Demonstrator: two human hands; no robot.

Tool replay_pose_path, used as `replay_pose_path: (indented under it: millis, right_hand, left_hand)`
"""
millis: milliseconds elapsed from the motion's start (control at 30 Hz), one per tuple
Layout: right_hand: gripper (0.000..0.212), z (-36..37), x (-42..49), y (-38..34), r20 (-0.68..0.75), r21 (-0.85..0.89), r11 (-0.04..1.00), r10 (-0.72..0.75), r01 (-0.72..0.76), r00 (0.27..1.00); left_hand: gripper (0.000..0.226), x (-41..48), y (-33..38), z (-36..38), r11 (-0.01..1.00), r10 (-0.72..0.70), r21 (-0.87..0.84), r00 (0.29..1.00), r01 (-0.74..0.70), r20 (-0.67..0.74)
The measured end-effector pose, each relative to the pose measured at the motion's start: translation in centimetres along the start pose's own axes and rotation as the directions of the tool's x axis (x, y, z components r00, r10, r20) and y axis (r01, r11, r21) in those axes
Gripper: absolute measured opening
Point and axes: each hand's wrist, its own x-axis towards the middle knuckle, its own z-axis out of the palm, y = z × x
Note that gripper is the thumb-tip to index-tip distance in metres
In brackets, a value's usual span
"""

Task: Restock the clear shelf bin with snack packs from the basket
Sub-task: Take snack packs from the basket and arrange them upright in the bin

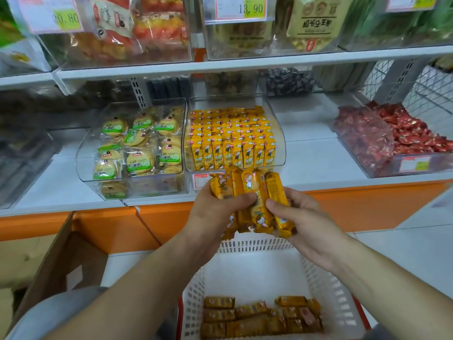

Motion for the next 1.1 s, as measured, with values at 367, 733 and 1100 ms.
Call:
replay_pose_path:
  millis: [367, 733, 1100]
  right_hand:
    - [0.042, 0.7, 0.9, -0.6, 0.147, 0.0, 0.996, -0.084, 0.085, 0.986]
    - [0.034, 1.1, -0.1, -1.5, -0.008, 0.091, 0.995, -0.028, 0.028, 1.0]
    - [0.022, 0.8, -0.2, -2.1, 0.019, 0.125, 0.991, 0.045, -0.047, 0.999]
  left_hand:
    - [0.057, 0.3, 1.2, -1.1, 0.998, 0.025, -0.054, 0.998, -0.022, 0.052]
    - [0.059, -0.5, 3.4, -2.7, 0.996, 0.064, -0.065, 0.997, -0.066, -0.04]
    - [0.047, -0.2, 3.3, -4.4, 0.995, 0.094, -0.01, 0.992, -0.095, -0.083]
